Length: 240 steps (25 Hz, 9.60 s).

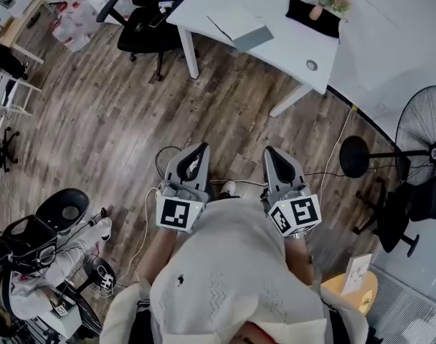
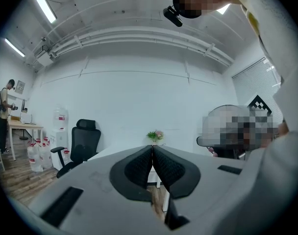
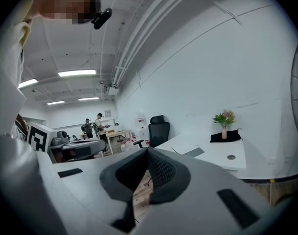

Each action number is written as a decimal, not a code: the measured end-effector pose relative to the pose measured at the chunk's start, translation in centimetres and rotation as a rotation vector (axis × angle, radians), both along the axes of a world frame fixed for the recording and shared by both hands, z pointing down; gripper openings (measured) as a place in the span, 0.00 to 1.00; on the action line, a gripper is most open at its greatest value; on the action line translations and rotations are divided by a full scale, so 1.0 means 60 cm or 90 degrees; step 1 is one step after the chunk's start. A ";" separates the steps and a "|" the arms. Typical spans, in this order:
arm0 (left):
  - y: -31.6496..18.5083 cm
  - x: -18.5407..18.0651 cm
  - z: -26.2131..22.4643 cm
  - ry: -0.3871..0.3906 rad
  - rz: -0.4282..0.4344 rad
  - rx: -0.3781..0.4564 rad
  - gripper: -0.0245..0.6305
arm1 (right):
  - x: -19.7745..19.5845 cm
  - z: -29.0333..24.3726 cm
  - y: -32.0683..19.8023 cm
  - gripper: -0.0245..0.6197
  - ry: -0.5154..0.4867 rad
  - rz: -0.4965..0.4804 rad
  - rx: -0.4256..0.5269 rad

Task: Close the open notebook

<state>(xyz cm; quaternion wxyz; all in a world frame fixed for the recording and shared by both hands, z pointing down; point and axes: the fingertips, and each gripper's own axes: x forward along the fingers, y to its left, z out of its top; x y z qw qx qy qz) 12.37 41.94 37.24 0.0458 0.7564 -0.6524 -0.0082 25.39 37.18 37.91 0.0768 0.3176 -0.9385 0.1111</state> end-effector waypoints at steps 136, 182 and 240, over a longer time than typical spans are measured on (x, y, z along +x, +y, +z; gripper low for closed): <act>-0.894 -0.245 0.082 -0.099 0.524 -0.024 0.06 | -0.279 0.032 -0.757 0.04 0.038 0.464 -0.045; -0.790 -0.102 0.507 -0.353 0.772 -0.336 0.25 | -0.169 0.098 -0.630 0.04 0.045 0.643 -0.143; -0.826 -0.073 0.603 -0.516 0.663 -0.353 0.09 | -0.146 0.135 -0.617 0.04 0.035 0.640 -0.189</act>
